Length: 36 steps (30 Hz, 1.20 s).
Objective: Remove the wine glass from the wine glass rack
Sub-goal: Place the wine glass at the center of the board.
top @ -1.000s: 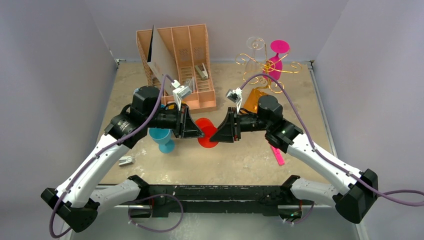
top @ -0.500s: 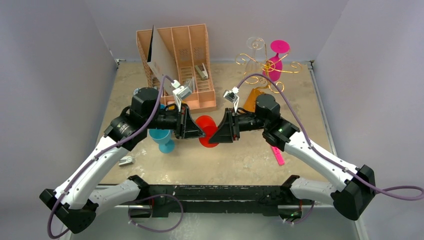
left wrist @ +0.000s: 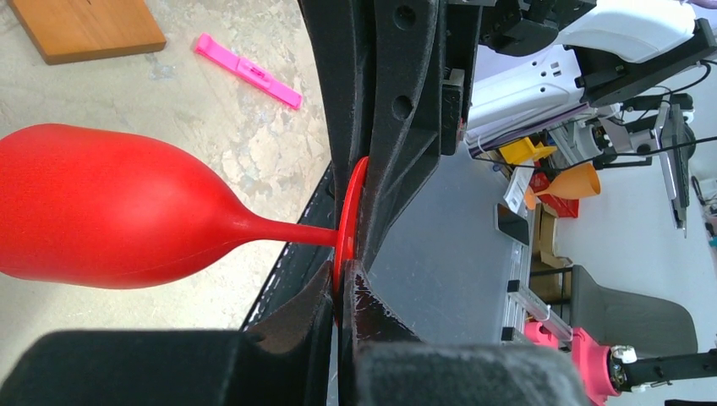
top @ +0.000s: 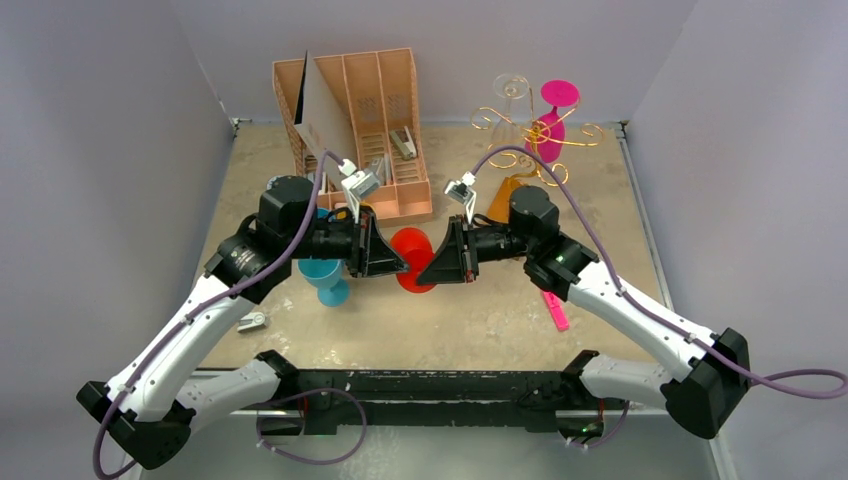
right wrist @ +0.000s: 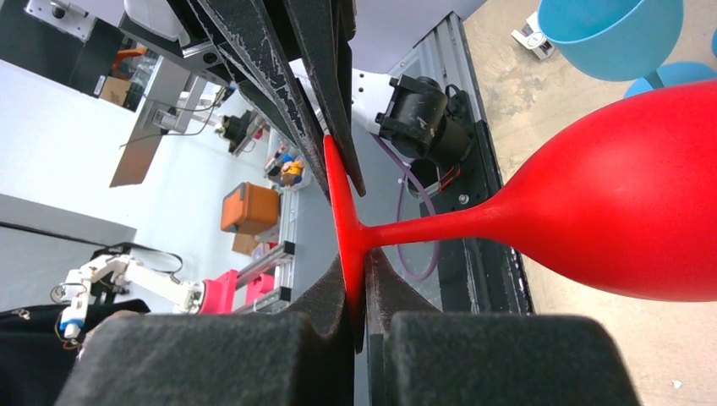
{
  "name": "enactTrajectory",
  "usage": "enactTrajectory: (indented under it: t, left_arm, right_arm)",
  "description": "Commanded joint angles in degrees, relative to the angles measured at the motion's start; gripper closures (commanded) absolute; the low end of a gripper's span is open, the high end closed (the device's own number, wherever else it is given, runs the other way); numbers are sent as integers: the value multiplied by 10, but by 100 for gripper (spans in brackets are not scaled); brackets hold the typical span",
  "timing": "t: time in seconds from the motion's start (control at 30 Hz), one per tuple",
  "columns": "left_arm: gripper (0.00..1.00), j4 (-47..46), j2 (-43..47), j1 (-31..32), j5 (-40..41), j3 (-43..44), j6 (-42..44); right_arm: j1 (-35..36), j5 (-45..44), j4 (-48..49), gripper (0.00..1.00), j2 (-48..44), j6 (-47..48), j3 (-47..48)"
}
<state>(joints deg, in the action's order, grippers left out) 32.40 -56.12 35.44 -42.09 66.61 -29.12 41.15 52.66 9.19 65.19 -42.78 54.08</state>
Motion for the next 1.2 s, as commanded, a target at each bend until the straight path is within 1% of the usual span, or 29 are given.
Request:
enactTrajectory:
  t: [0.0,0.13,0.17,0.23,0.3,0.4,0.47,0.57,0.67,0.77,0.83,0.93,1.03,1.17]
  left_arm:
    - [98,-13,6,6,-9,-3,9]
    - [77,4,-5,6,-8,3,10]
    - [73,10,-6,5,-10,9,12]
    - [60,25,-2,6,2,22,19]
    - [47,47,5,5,38,36,25]
    - [32,84,8,5,84,54,37]
    - [26,123,4,5,117,70,42]
    - [20,161,0,6,159,92,46]
    - [18,179,6,5,196,104,45]
    - [16,187,23,5,234,106,44]
    - [16,192,32,5,262,106,45]
    - [16,193,46,5,287,101,45]
    - [16,191,57,5,303,101,43]
    - [16,191,62,6,309,101,44]
  right_arm:
    - [2,-2,50,100,-14,-2,2]
    - [4,7,94,100,-20,-1,-19]
    - [3,6,95,100,-24,9,-24]
    - [5,0,86,100,-34,41,-30]
    - [7,-3,60,100,-39,93,-32]
    - [9,-1,12,100,-38,178,-25]
    - [12,1,-24,100,-32,242,-15]
    - [16,5,-55,100,-23,338,-14]
    - [22,12,-84,100,-13,452,-17]
    - [25,27,-150,100,-4,578,-2]
    - [27,31,-167,100,-7,654,-3]
    - [31,64,-178,100,-24,779,-26]
    - [33,41,-180,100,-40,857,-46]
    - [36,-15,-186,100,-51,918,-66]
